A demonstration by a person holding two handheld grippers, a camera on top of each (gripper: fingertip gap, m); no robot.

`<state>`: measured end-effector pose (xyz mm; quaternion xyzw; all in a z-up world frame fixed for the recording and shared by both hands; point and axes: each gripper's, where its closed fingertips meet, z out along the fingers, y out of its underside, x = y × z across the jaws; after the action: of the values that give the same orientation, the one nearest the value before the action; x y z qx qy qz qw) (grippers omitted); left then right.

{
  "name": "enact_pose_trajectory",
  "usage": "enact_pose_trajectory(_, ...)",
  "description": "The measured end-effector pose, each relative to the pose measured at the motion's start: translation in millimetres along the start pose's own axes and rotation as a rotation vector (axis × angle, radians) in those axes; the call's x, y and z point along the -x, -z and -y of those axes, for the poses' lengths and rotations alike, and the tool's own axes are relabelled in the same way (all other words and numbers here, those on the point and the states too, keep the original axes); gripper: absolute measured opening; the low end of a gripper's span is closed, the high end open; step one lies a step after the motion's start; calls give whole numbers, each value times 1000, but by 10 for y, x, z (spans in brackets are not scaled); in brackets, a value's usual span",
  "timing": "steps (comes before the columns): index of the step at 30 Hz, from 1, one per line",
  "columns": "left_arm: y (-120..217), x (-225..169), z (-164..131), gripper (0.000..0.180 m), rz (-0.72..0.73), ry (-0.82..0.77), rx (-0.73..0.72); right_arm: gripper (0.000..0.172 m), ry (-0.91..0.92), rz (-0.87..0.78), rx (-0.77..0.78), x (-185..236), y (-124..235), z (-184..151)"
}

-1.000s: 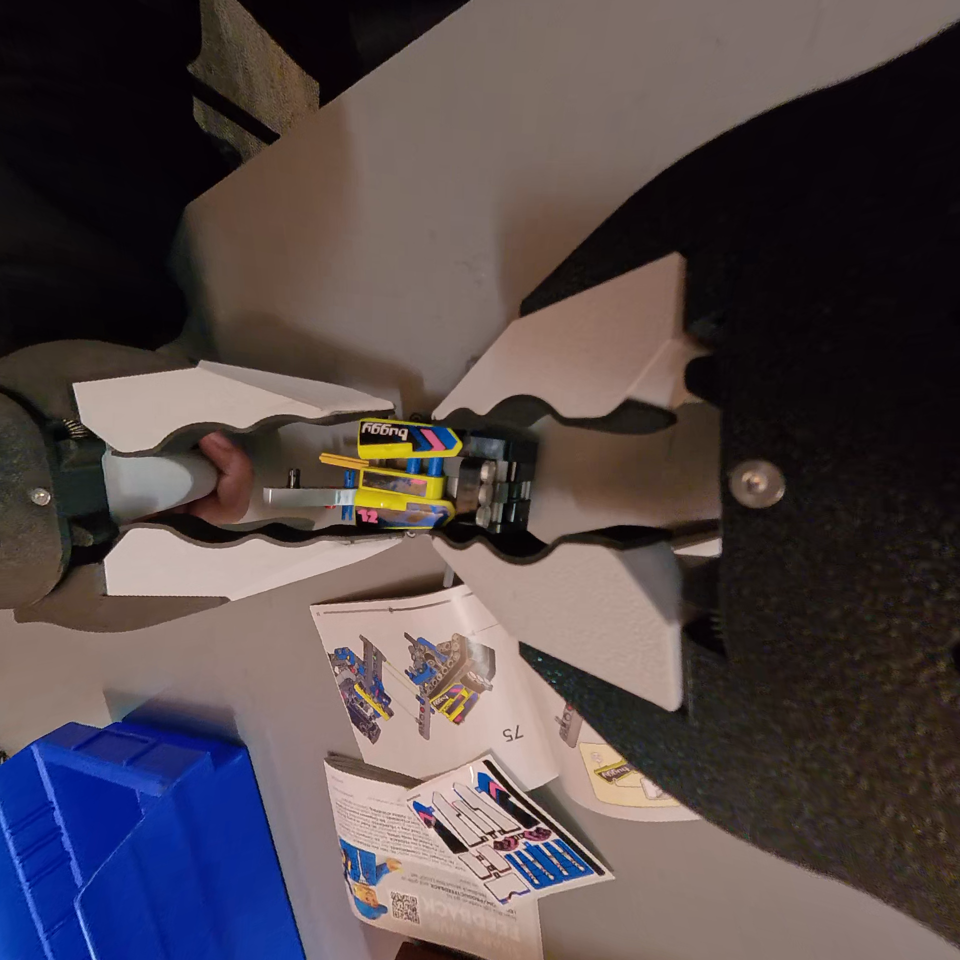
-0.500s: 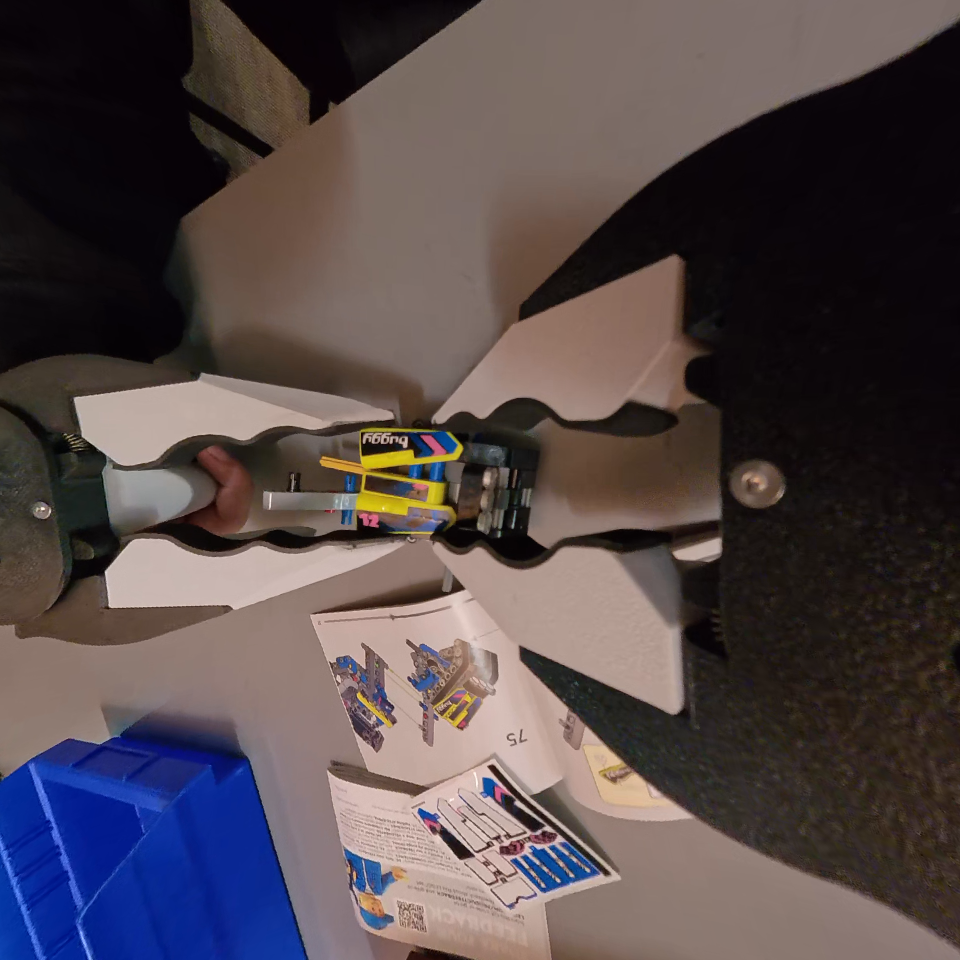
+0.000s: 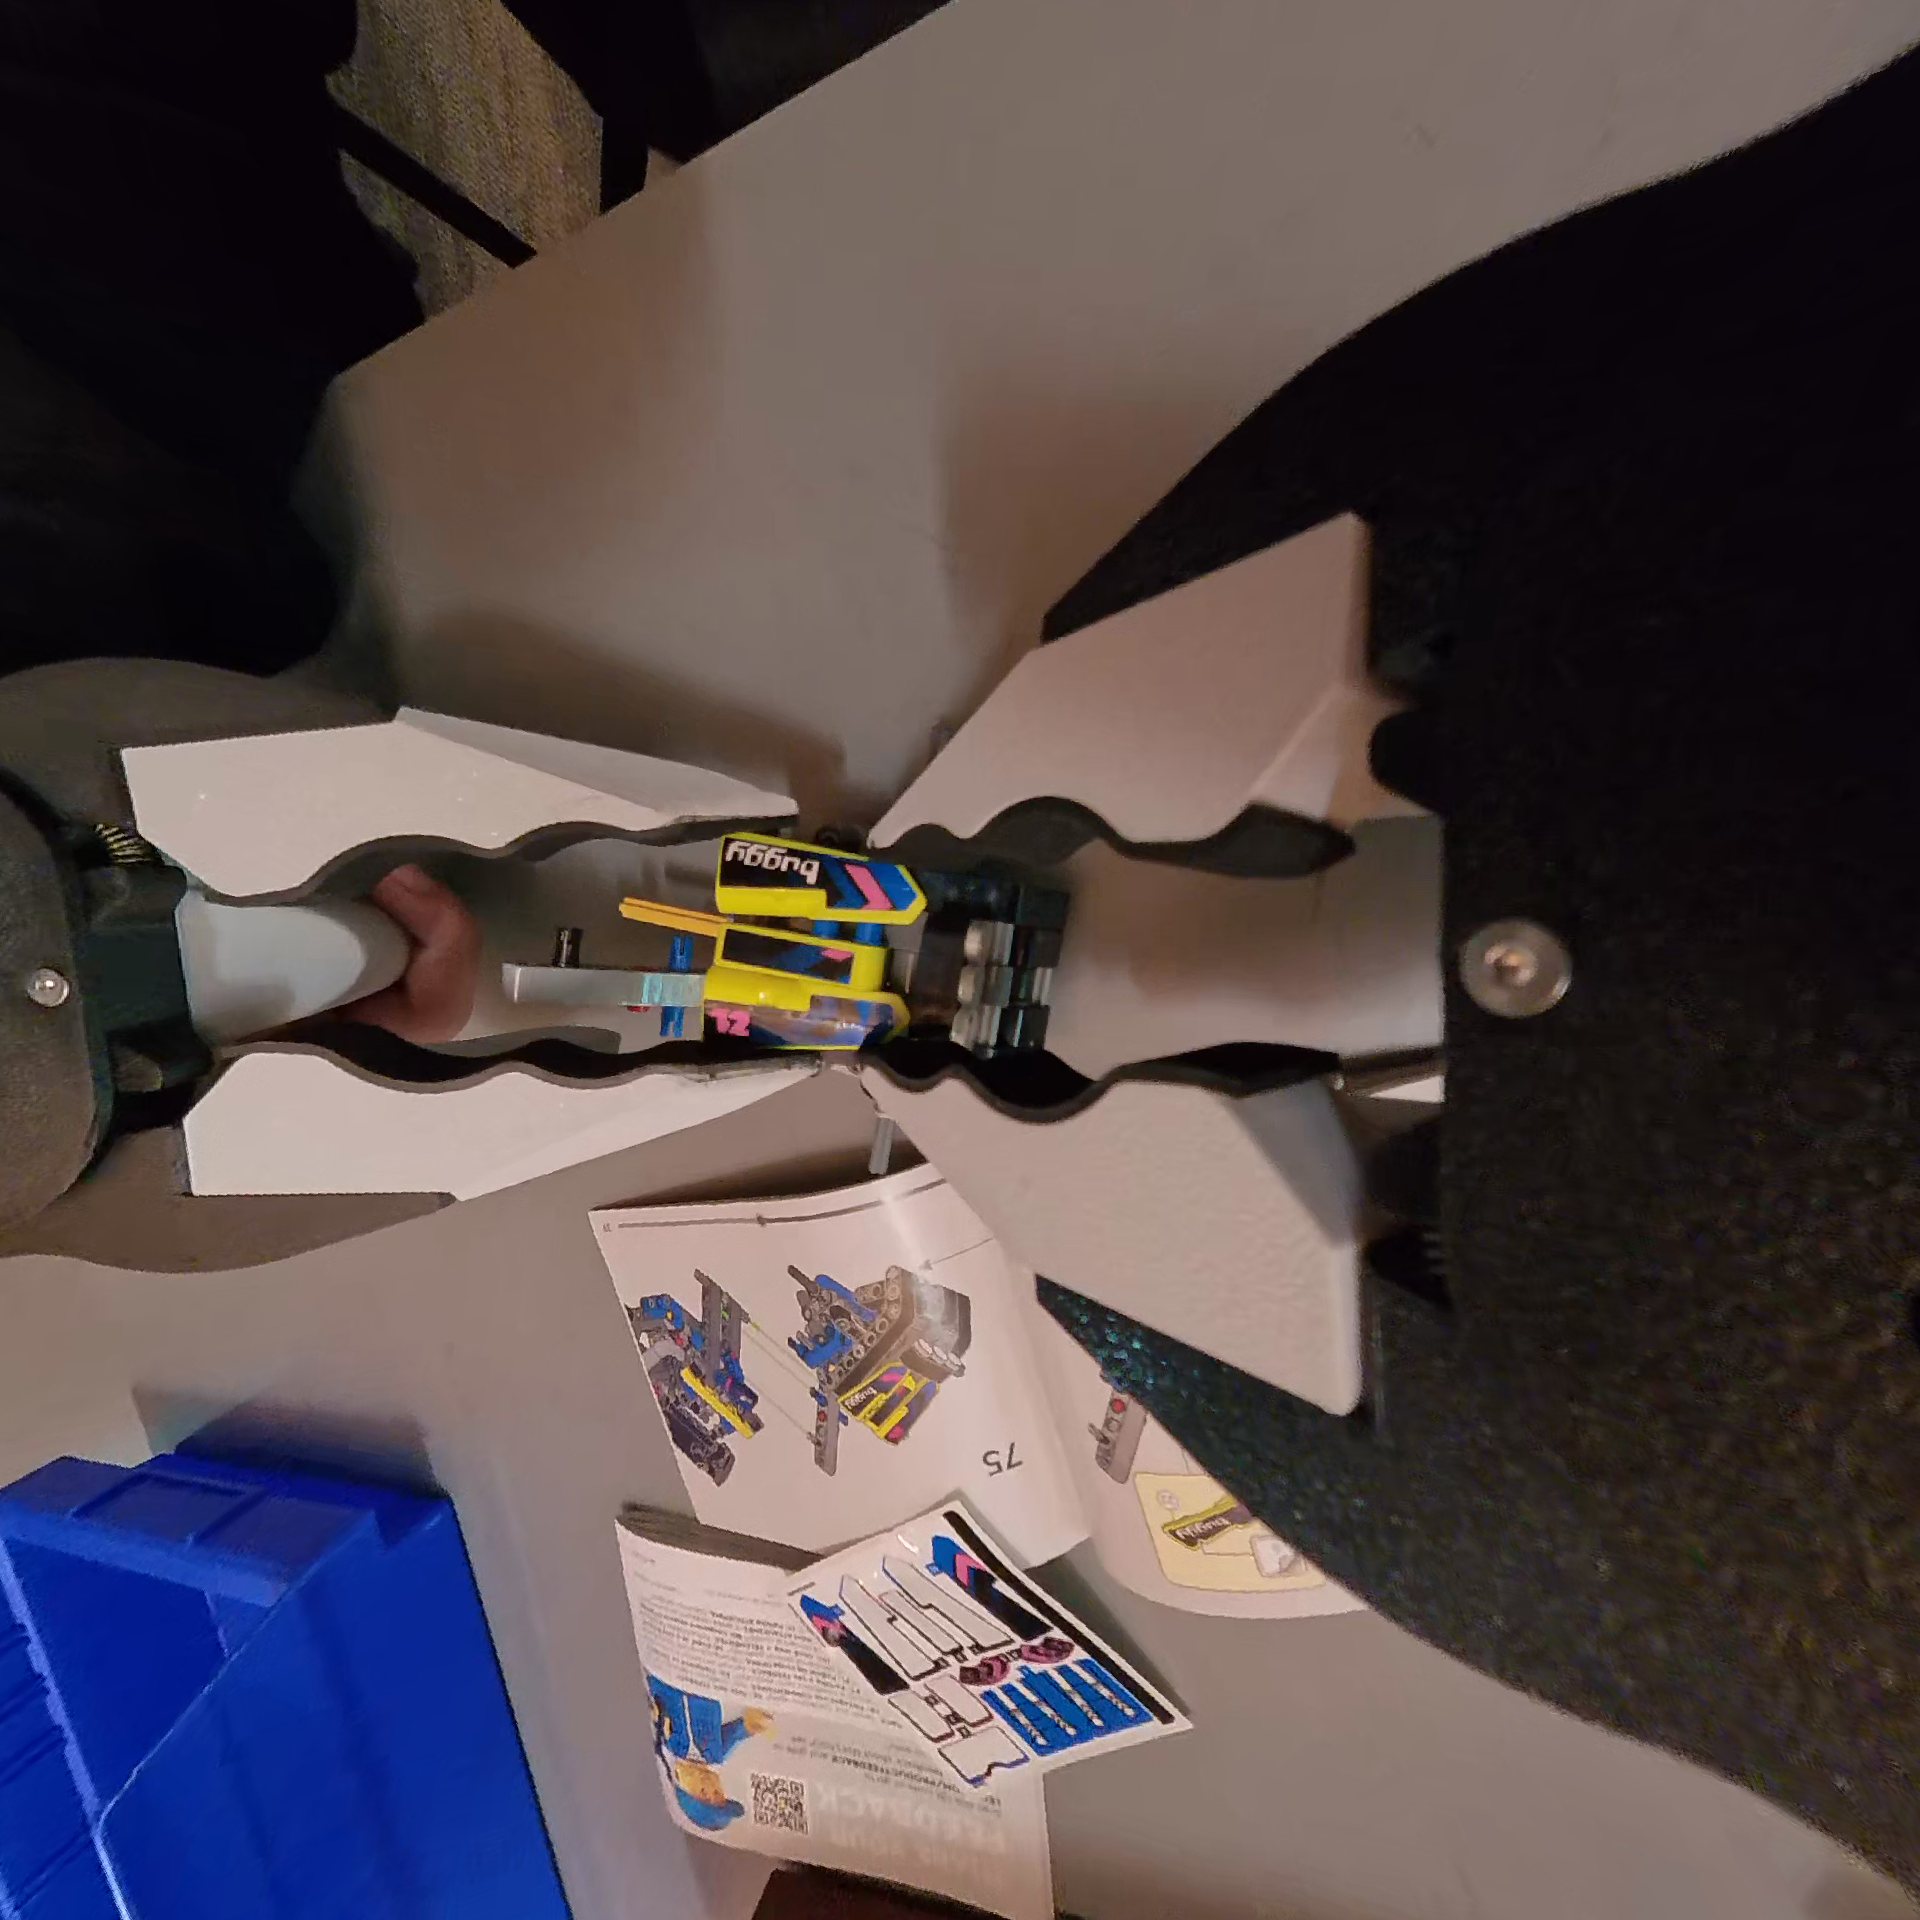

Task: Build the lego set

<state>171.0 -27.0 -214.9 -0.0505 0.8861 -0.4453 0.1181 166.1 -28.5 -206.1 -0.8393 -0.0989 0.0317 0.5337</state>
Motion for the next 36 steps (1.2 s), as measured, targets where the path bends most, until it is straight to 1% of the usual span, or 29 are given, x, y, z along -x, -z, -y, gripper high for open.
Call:
enact_pose_trajectory(7, 15, -22, 6, 30, -42, -38, 7, 41, 1, 10, -3, 3, -1, 4)
enact_pose_trajectory(10, 16, -10, 4, 30, -27, -69, 29, 41, 7, 13, -2, 9, -2, 3)
enact_pose_trajectory(13, 11, -8, 7, 29, -23, -38, 49, 41, 10, 14, -1, 11, -3, 2)
enact_pose_trajectory(18, 0, -10, 12, 28, -31, 7, 21, 40, 10, 20, 0, 21, -5, 3)
enact_pose_trajectory(22, -11, -11, 22, 29, -57, -7, -14, 40, -8, 25, -2, 7, -1, 4)
enact_pose_trajectory(24, -9, 6, 37, 31, -51, -30, -43, 40, -14, 33, -2, 4, 0, 2)
enact_pose_trajectory(26, -4, 27, 73, 40, -43, -40, -67, 40, -9, 31, -2, 6, -1, 2)
enact_pose_trajectory(28, -12, -2, 74, 33, -67, -56, -61, 40, -9, 30, -2, 5, 0, 2)
enact_pose_trajectory(29, -19, 10, 74, 30, -56, -71, -58, 40, -10, 28, -3, 2, 4, 3)
enact_pose_trajectory(36, -20, 28, 58, 29, -43, -47, -8, 41, 27, -28, -6, -30, 18, 2)
